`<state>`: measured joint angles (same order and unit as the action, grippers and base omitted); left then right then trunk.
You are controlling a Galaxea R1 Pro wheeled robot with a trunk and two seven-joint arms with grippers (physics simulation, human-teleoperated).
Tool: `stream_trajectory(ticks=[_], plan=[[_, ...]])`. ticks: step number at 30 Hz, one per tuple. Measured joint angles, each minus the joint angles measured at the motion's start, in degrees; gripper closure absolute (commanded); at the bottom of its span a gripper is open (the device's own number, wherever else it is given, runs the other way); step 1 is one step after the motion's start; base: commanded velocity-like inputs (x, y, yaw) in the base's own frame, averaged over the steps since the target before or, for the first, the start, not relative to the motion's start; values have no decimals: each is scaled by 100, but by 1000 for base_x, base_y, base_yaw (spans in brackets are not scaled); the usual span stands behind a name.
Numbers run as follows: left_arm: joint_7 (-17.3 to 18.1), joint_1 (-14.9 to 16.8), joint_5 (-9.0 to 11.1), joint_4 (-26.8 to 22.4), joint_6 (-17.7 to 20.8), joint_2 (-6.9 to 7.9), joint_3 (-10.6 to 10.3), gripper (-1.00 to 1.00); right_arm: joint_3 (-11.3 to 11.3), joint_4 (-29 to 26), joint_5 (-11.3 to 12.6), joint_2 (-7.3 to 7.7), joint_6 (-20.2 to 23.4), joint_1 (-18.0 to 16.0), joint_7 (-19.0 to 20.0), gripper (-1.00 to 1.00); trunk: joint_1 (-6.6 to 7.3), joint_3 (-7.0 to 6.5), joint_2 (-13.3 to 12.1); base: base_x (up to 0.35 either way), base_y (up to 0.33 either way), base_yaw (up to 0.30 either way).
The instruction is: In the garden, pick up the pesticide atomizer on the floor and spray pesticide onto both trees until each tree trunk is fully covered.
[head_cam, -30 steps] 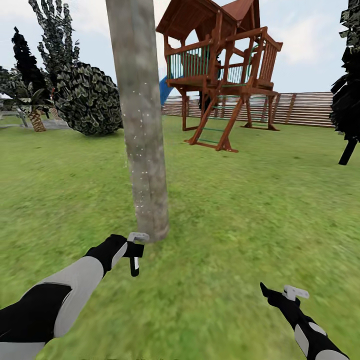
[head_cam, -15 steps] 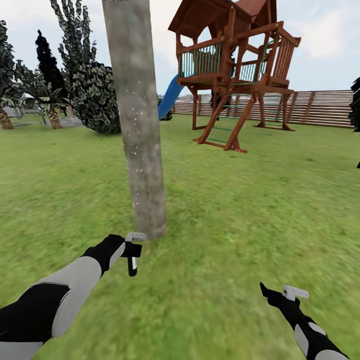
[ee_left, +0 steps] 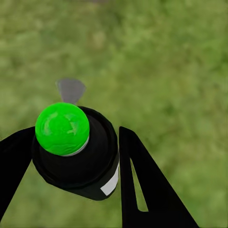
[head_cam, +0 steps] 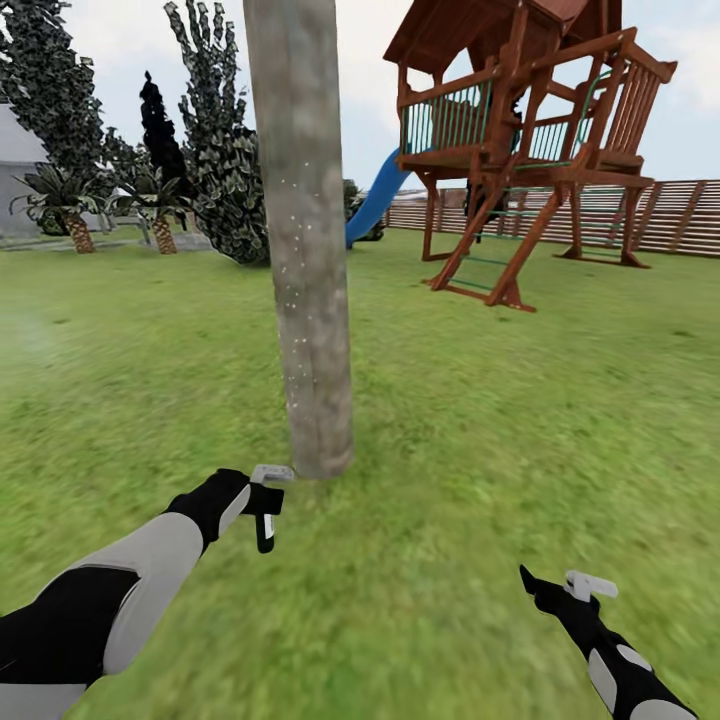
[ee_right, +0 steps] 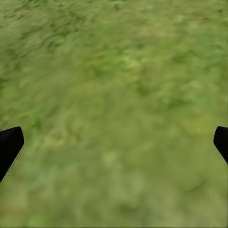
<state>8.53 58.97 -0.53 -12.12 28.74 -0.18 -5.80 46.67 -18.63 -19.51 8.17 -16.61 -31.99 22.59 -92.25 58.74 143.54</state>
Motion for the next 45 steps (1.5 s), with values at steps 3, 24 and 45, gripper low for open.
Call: stream_trajectory(ticks=[3,24,45], plan=[[0,0,-3,0,0,0,0,100,0,0,0,0,0,0,0,-100,0,0,0,239,-221,252],[0,0,0,0,0,-9,0,100,-4,0,0,0,0,0,0,-100,0,-17,0,72,-311,253],[0,-3,0,0,0,-13,-3,100,-1,1,0,0,0,0,0,-100,0,-23,0,68,-326,117]])
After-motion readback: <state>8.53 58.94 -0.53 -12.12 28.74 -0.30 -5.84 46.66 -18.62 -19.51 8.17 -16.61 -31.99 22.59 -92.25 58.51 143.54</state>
